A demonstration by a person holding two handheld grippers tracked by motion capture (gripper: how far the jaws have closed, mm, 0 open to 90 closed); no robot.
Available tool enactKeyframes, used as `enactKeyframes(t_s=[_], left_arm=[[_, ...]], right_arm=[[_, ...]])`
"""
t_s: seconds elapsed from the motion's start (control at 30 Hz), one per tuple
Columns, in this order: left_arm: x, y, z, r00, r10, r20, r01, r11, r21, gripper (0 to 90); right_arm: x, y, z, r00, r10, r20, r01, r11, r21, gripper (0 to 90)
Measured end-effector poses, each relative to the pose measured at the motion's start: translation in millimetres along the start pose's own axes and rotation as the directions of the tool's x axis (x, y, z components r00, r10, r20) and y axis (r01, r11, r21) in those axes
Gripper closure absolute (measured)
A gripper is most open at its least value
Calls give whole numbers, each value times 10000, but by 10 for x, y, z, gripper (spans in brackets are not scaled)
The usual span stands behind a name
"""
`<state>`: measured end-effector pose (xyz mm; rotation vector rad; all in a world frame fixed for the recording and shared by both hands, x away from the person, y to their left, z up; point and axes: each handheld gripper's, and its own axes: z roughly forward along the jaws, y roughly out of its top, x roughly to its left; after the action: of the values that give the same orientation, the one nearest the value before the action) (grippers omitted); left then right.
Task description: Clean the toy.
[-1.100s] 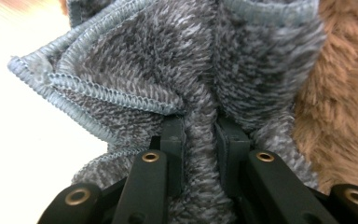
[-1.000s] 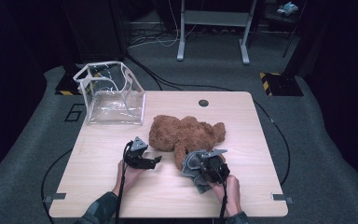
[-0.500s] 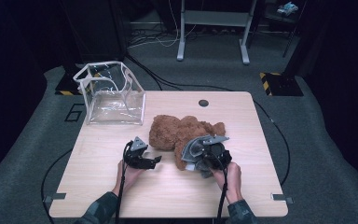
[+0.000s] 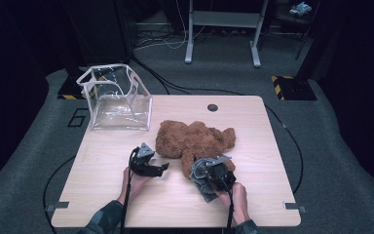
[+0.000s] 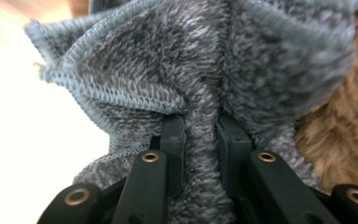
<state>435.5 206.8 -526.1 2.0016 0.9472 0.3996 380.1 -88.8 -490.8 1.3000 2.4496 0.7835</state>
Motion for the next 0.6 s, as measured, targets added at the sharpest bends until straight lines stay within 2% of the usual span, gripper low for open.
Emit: enactKeyframes(t_s=[0.1,0.17,0.23,0.33,0.4,0.47,0.53,0.6], left_arm=[[1,0,-1,10000,-26,12,26,10000,-6,160],[0,0,0,10000,-5,7,5,10000,0,161],[-1,0,0,10000,-14,6,14,10000,-1,160],[0,0,0,10000,-15,10,15,10000,-2,161],[1,0,0,10000,4,4,-4,10000,6,161],[0,0,1,10000,-23,7,23,10000,-1,161],[0,0,0,10000,-25,10,25,10000,-3,161],[1,0,0,10000,-22,11,22,10000,-2,161]], right_arm=[[-54,82,-162,9999,170,-4,-169,9979,-629,757],[-111,159,-301,9994,252,236,-225,9938,-1084,757],[-179,232,-434,9974,425,585,-335,9884,-1480,756],[-309,332,-554,9897,662,1265,-433,9835,-1759,756],[-399,376,-575,9829,817,1649,-499,9808,-1884,757],[-464,394,-564,9789,965,1800,-629,9809,-1839,757],[-502,387,-509,9765,1101,1854,-781,9820,-1719,757],[-528,352,-421,9745,1037,1991,-747,9862,-1481,758]])
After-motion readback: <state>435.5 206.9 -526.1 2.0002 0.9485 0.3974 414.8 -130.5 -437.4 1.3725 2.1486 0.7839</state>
